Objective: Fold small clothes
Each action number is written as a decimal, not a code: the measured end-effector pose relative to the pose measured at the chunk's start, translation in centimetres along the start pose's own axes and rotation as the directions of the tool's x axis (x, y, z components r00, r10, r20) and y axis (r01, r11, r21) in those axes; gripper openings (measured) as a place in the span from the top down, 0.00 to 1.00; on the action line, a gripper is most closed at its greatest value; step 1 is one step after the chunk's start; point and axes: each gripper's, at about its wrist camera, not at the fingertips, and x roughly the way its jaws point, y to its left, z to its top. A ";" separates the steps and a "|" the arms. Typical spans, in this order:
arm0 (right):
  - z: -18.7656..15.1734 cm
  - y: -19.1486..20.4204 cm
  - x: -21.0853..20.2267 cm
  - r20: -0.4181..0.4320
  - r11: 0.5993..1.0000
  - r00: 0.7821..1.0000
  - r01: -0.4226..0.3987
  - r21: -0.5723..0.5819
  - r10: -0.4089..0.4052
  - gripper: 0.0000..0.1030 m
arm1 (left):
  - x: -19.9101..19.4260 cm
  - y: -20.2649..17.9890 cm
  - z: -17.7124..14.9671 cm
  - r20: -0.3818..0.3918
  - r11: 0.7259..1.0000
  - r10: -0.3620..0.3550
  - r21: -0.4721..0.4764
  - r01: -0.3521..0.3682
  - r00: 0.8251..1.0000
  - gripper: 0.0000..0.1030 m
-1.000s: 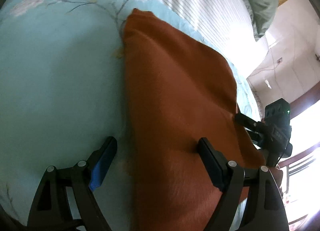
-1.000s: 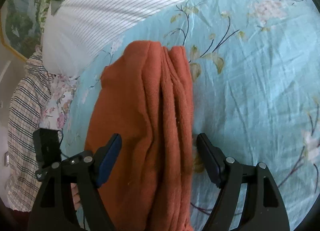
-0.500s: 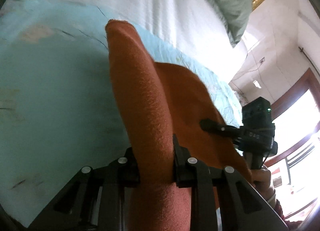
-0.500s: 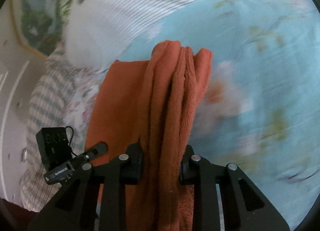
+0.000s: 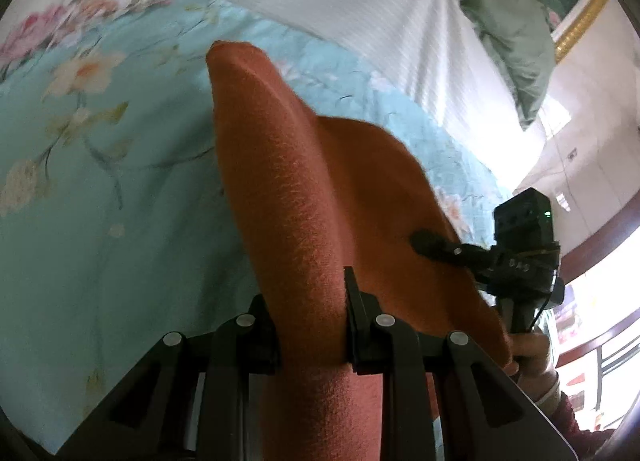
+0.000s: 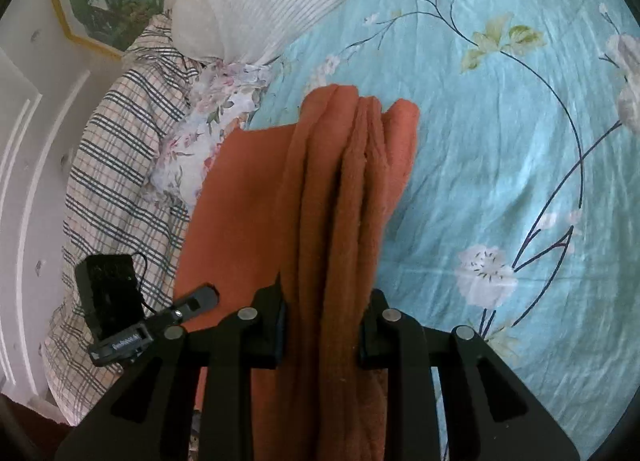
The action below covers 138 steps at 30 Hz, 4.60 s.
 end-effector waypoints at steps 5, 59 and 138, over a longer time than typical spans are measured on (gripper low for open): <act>-0.4 -1.0 0.6 -0.002 0.998 0.999 0.054 0.006 -0.054 0.72 | 1.9 1.5 -0.9 -0.019 0.997 0.071 -0.023 -0.071 0.997 0.54; 5.1 3.0 2.1 0.070 0.948 0.956 0.291 -0.125 -0.284 0.69 | 6.3 -0.9 6.5 -0.008 0.990 0.131 0.046 -0.130 0.991 0.64; -19.5 9.1 -11.3 0.185 0.817 0.862 0.507 -0.276 -0.472 0.07 | -9.3 -7.7 -15.5 0.217 0.740 0.593 0.233 -0.631 0.775 0.17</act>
